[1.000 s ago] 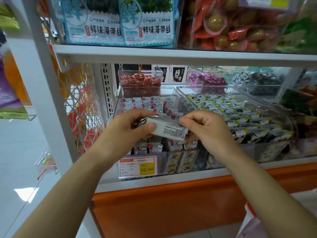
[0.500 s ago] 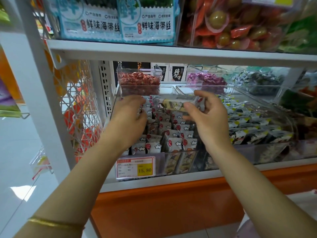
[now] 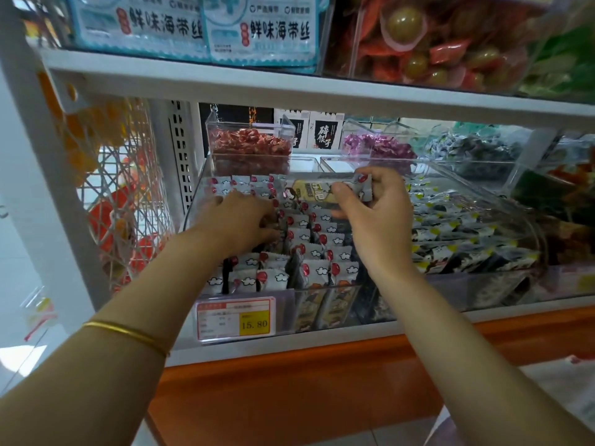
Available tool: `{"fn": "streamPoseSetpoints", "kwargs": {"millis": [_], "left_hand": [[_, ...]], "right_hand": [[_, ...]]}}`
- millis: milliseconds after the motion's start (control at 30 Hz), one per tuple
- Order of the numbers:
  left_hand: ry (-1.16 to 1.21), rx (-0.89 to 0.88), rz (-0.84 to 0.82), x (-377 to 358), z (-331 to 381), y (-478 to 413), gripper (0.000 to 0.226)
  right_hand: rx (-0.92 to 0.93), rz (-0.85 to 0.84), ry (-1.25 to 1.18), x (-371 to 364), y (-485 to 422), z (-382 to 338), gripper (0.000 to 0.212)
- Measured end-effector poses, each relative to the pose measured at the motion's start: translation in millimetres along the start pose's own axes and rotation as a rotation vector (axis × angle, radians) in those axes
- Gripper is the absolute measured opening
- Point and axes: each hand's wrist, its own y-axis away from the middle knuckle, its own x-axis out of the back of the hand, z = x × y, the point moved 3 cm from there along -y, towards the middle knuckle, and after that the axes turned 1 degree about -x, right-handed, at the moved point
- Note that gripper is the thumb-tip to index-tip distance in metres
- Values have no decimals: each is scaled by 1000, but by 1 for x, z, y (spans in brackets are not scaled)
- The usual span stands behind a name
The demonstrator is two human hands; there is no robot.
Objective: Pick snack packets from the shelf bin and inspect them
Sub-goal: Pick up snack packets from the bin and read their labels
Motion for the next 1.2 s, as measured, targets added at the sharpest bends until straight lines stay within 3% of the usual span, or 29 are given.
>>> {"fn": "streamPoseSetpoints", "kwargs": {"millis": [167, 367, 500, 633, 833, 1033, 1200], "left_hand": [[89, -3, 35, 2, 0, -1, 24], [163, -24, -41, 5, 5, 0, 31], [220, -14, -73, 10, 4, 2, 20], [238, -8, -117, 15, 7, 4, 47], [102, -7, -246, 15, 7, 3, 45], [193, 3, -155, 16, 3, 16, 58], [246, 8, -60, 17, 4, 27, 55]], "right_hand": [[9, 6, -23, 2, 0, -1, 26], [20, -15, -33, 3, -1, -1, 25], [22, -17, -21, 2, -1, -1, 23], [26, -21, 4, 2, -1, 0, 24], [53, -36, 44, 1, 0, -4, 28], [110, -91, 162, -5, -7, -5, 20], [190, -288, 338, -34, -27, -7, 25]]}}
